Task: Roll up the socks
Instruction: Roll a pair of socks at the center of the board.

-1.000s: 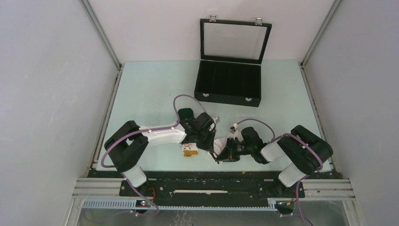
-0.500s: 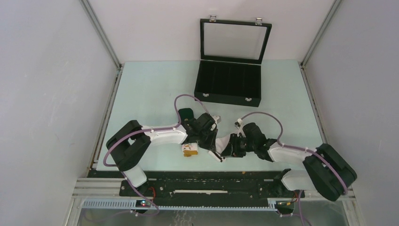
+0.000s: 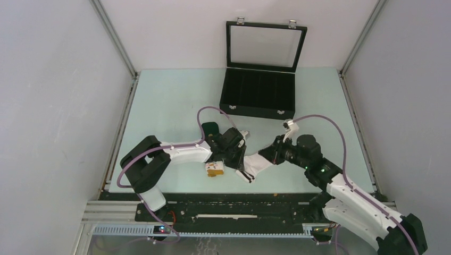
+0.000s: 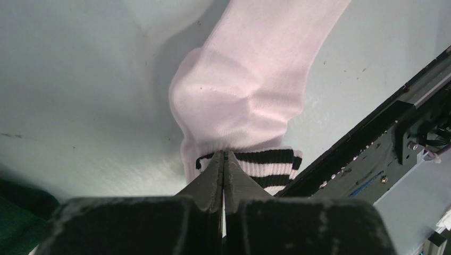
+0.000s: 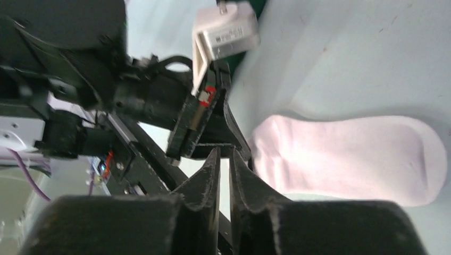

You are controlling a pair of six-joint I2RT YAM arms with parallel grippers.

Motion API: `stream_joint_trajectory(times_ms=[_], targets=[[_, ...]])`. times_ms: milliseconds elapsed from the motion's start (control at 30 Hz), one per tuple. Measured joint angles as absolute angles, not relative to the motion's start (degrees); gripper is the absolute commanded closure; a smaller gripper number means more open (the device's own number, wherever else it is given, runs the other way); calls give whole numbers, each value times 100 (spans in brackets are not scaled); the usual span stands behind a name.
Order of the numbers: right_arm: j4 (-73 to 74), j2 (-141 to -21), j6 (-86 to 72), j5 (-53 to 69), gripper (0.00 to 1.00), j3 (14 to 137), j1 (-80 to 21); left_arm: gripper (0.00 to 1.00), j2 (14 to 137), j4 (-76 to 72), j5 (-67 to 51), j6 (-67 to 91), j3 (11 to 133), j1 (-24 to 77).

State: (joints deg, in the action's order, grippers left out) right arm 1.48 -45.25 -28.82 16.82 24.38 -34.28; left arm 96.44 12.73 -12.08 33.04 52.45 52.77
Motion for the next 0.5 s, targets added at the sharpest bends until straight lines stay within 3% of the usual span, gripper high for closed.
stream_joint_trajectory(times_ms=[167,300,500], targets=[[-75,-4239,-2755,1898,78,2438,-3269,100,9644,1269,-1208,3304,5245,5277],[-49,-4403,-2532,2176,51,2438,-3336,100,9644,1229,-1210,3306,5221,5277],[21,-4560,-1811,1824,48,2432,-4477,100,9644,1116,-1214,3306,5164,5277]])
